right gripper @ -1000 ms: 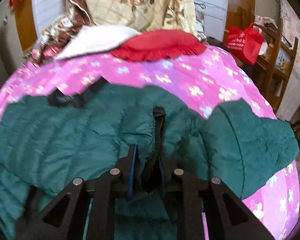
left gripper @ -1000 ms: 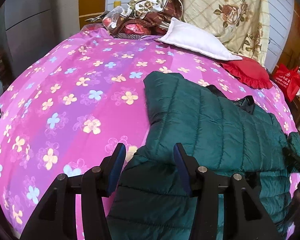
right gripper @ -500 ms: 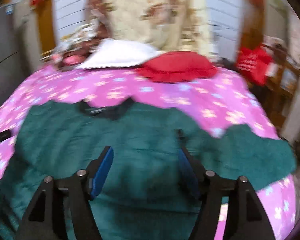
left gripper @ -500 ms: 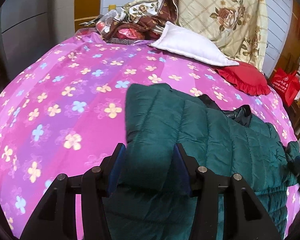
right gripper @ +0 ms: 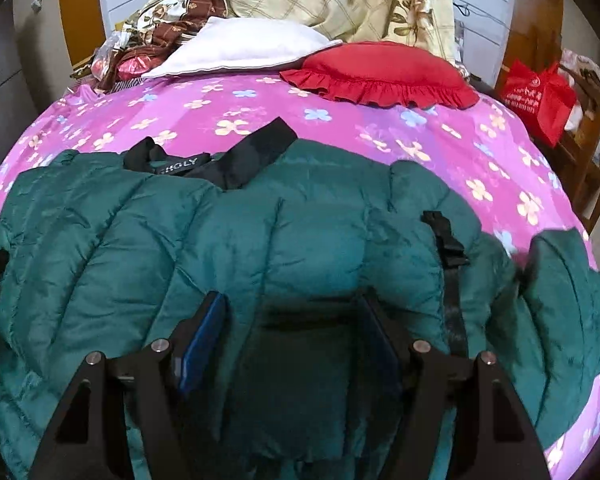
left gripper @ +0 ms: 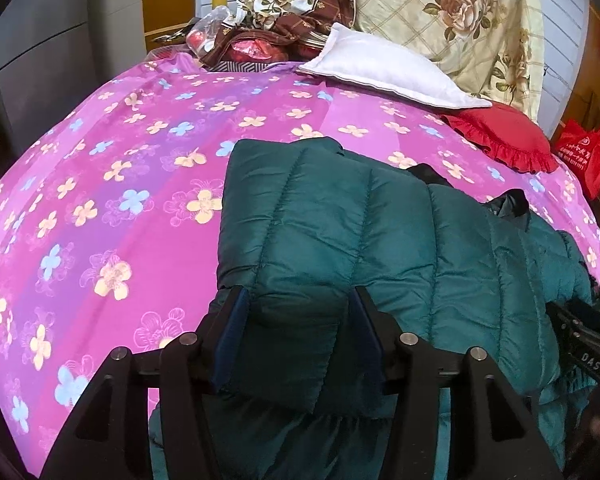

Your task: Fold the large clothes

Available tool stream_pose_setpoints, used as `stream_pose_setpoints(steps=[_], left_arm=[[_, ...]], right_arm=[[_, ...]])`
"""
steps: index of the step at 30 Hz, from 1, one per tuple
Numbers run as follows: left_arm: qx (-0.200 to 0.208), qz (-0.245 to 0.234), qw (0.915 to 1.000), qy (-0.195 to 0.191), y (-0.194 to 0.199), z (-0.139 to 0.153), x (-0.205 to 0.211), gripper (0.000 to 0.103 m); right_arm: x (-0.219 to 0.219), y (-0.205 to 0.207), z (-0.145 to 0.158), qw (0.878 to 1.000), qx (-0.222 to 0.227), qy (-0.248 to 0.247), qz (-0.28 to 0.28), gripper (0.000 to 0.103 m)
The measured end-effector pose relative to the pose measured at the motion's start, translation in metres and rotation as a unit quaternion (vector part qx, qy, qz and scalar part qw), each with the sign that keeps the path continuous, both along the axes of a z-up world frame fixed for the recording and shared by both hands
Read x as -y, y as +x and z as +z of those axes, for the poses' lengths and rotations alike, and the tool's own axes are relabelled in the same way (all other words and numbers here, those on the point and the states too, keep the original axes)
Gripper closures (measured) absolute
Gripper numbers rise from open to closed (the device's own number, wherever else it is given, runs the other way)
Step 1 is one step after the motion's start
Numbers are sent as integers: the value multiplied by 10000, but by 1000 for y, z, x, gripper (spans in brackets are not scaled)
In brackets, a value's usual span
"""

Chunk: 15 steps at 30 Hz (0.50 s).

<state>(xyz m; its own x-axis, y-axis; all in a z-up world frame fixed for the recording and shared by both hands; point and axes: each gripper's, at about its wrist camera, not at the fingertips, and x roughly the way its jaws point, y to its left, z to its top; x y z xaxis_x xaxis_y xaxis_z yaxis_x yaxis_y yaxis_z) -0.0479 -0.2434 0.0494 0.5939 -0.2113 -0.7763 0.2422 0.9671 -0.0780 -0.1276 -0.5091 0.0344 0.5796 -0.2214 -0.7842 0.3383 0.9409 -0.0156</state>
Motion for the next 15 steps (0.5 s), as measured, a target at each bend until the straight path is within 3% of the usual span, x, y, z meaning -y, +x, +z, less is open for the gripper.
stream_pose_setpoints(steps=[4,11,15], left_arm=[[55,-10,10000,71,-2,-2,2,68],[122,3,9999,102,-4,-3,3,67],[138,-2,9999,102,-4,-4,3,67]], right_arm=[[0,-6,9,10000,-23,29,66,32],[-11,-51,38,9990,354,61,256,32],[-5,-60,29,9994,275,136,176,32]])
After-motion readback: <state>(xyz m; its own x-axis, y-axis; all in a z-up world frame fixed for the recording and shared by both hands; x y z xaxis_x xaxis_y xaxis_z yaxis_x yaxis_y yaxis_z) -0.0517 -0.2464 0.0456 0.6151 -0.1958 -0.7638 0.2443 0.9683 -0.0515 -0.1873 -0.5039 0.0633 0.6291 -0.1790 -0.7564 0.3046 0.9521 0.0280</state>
